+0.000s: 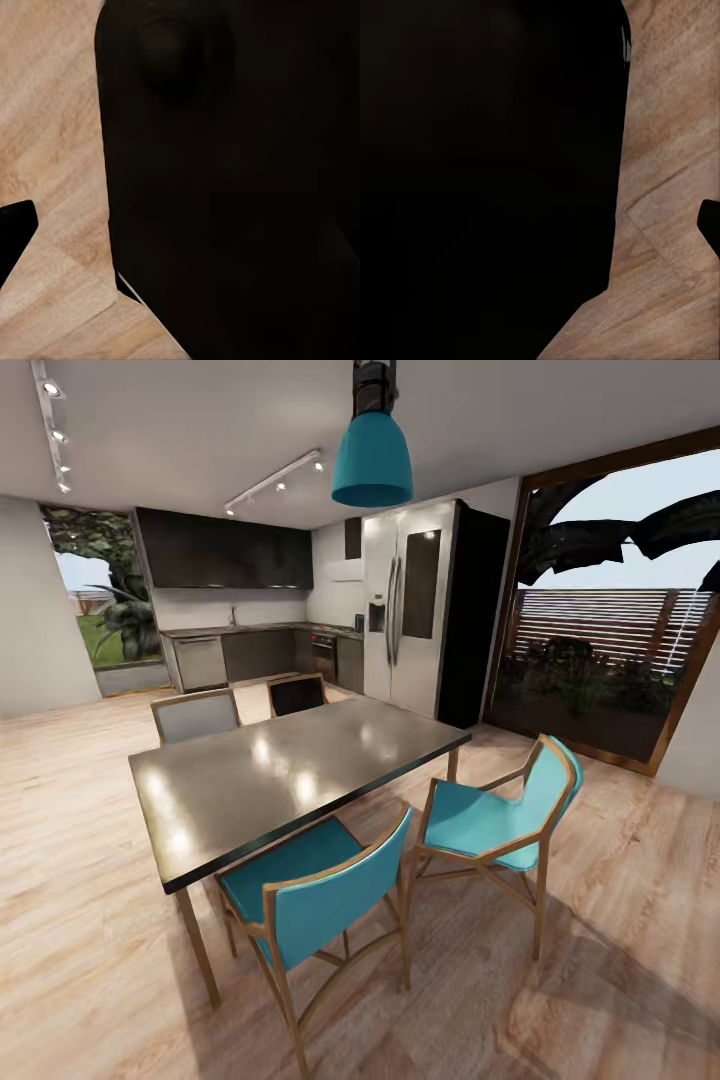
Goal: Put the three can of soda from the living room inside the tash can in the kitchen.
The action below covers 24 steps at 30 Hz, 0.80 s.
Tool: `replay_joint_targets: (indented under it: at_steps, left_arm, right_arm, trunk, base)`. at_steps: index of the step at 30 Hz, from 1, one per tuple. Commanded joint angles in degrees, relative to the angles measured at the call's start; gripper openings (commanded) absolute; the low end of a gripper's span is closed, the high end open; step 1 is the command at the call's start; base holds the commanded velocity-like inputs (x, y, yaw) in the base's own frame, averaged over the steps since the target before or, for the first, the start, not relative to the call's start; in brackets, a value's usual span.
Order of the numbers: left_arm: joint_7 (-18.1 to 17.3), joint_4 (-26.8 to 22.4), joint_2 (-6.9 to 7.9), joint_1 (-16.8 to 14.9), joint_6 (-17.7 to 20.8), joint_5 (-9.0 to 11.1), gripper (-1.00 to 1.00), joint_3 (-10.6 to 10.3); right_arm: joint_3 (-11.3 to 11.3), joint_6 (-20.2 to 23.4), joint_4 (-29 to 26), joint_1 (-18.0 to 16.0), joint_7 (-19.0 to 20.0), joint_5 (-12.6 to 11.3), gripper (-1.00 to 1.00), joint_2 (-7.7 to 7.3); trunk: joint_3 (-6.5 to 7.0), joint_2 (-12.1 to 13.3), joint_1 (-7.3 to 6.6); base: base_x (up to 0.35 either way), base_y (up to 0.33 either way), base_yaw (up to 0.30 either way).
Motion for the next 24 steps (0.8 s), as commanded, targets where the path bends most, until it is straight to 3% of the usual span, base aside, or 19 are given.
replay_joint_targets:
  at_steps: [1, 24]
  left_arm:
    - [-0.1, -0.3, -0.04, 0.1, 0.3, -0.1, 1.00, -0.2]
    - [-0.1, -1.6, 0.01, 0.1, 0.5, -0.1, 1.00, -0.1]
  right_arm:
    - [0.3, 0.1, 0.0, -0.2, 0.3, 0.2, 1.00, 0.01]
    - [0.3, 0.0, 0.0, -0.3, 0.3, 0.4, 1.00, 0.26]
  trunk:
    - [0.00, 0.0, 0.00]
    - [0.00, 0.0, 0.00]
  base:
    - [0.000, 0.000, 0.000]
    - [0.000, 0.000, 0.000]
